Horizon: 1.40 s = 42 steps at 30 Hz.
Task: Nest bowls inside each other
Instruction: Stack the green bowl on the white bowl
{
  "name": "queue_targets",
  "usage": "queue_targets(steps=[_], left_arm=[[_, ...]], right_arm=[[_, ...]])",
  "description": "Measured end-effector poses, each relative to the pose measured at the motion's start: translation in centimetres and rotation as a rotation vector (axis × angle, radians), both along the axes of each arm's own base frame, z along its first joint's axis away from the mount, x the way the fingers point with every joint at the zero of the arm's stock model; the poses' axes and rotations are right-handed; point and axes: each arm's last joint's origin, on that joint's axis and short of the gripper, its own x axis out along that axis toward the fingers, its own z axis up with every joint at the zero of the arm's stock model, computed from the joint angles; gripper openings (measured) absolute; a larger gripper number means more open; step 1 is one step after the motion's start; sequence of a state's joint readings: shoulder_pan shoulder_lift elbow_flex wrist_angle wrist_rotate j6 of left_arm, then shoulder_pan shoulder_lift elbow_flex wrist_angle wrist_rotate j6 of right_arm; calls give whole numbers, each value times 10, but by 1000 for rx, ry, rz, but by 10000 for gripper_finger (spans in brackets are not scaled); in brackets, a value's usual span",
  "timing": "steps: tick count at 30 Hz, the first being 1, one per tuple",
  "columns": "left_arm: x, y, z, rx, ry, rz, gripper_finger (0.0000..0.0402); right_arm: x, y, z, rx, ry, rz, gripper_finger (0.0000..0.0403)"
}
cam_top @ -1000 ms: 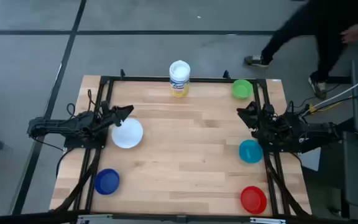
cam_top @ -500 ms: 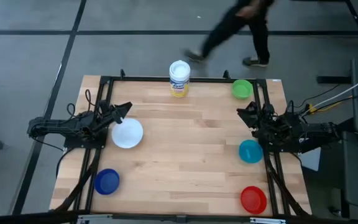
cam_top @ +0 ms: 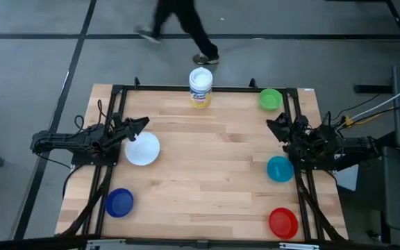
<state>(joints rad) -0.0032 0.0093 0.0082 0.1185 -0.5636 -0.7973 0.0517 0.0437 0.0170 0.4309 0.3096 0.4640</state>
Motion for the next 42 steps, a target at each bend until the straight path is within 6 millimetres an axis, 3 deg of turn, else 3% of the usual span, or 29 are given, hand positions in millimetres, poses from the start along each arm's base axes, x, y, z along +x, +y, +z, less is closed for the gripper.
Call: queue_targets(steps=[5, 8, 10, 17, 20, 24, 25, 27, 31, 36, 42], left_arm=[[-6, -2, 26, 159, -208, -56, 167], [-20, -4, 59, 337, -374, -27, 163], [-31, -4, 86, 449, -398, 12, 158], [-42, -3, 190, 674, -45, 102, 138], [-26, 0, 223, 709, 231, 147, 133], [10, 3, 248, 727, 563, 229, 128], [19, 4, 251, 738, 621, 238, 127], [37, 5, 255, 766, 699, 251, 127], [60, 13, 258, 793, 741, 244, 127], [61, 25, 259, 764, 665, 174, 125], [42, 25, 267, 758, 581, 175, 123]], right_arm=[[-9, -2, 16, 46, -191, -48, 112], [-21, 1, 47, -74, -303, 28, 107], [-29, 1, 73, -127, -258, 43, 103], [-59, -5, 181, -170, 392, -126, 89], [-54, -8, 217, -173, 724, -221, 88], [-38, -10, 241, -161, 1150, -306, 91], [-29, -11, 244, -176, 1251, -338, 93], [-6, -13, 253, -193, 1283, -357, 96], [14, -26, 256, -162, 1377, -381, 97], [30, -63, 227, -22, 1586, -324, 99], [39, -112, 162, 189, 1810, -160, 97]])
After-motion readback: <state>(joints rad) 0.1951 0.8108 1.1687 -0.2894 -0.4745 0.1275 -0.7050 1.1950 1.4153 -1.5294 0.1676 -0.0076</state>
